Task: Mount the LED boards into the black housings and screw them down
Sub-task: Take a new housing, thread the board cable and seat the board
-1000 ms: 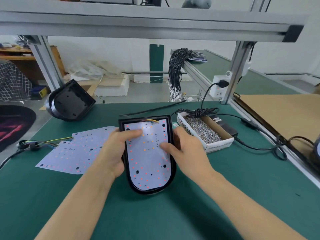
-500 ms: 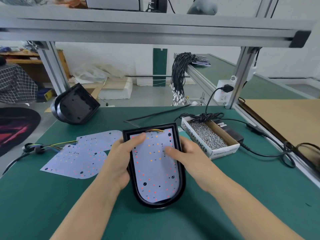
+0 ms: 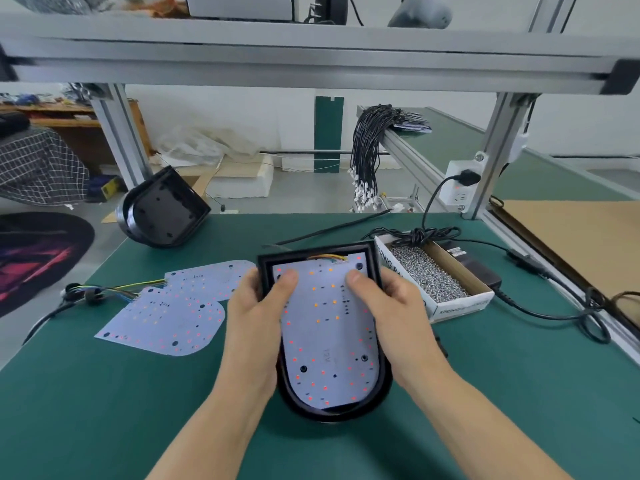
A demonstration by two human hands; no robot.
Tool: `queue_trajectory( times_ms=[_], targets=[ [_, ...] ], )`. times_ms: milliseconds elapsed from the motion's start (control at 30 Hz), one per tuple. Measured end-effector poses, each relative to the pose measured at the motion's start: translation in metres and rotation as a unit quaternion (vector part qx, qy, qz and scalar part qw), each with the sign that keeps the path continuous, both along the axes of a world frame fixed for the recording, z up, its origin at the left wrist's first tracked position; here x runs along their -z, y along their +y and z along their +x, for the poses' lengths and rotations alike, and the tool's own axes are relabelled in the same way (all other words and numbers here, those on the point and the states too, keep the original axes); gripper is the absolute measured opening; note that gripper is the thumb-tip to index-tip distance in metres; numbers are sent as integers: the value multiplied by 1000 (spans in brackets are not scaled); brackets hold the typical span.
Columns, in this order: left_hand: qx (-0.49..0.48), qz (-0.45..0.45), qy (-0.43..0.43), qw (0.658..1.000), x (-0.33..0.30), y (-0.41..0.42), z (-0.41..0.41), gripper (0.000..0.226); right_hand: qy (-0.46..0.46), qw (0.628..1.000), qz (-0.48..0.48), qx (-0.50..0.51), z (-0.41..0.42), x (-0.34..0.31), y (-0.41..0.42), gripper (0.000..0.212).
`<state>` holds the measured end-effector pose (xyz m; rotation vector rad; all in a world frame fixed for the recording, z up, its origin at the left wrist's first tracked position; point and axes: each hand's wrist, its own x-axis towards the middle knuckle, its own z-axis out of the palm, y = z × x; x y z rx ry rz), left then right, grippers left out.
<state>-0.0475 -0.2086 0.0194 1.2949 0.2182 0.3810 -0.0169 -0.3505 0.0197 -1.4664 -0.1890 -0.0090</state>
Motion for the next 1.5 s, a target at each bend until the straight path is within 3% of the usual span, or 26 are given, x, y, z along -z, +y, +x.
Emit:
queue_trajectory(
  times_ms=[67, 200, 367, 433, 533, 600, 667, 733, 800, 867, 933, 1000, 1100, 1300, 1500],
  targets=[
    [-14, 11, -2, 1000, 1, -1, -2, 11, 27, 1000, -1, -11, 2, -2, -2, 34],
    [-57, 90, -28, 994, -2, -6, -2, 8, 21, 1000, -6, -17, 1, -1, 1, 11],
    [-59, 112, -16, 992, -7, -4, -5, 14, 0, 1000, 6, -29, -2, -4, -1, 5],
    [-10, 79, -8, 997, -6, -2, -8, 20, -10, 999, 8, -43, -3, -7, -3, 7],
    [151, -49, 33, 987, -11, 7, -10, 44, -6, 998, 29, -50, -3, -6, -1, 3],
    [220, -95, 69, 968, -15, 18, -10, 50, 10, 997, 14, -81, -2, -1, -5, 12],
    [218, -97, 75, 968, -16, 28, -9, 44, 53, 982, 21, -181, 0, 1, -15, 25],
    [216, -82, 51, 971, -16, 34, -11, 39, 135, 946, 79, -284, 4, -4, -26, 56],
    [249, -59, 28, 966, -17, 35, -14, 43, 207, 924, 75, -312, 14, -10, -29, 77],
    [285, -31, 19, 958, -19, 32, -15, 45, 245, 914, 31, -321, 23, -16, -22, 75],
    [308, -6, 11, 951, -23, 28, -12, 39, 237, 905, 58, -350, 26, -26, -7, 58],
    [308, 7, 2, 951, -26, 24, -8, 31, 254, 904, 99, -330, 30, -32, 5, 36],
    [275, 20, -10, 961, -25, 25, -6, 32, 256, 908, 121, -309, 35, -34, 12, 24],
    [298, 76, -44, 950, -28, 29, -6, 37, 224, 950, 50, -214, 47, -36, 10, 24],
    [316, 71, -40, 945, -31, 22, 1, 34, 206, 961, -42, -179, 54, -44, 13, 36]
  ],
)
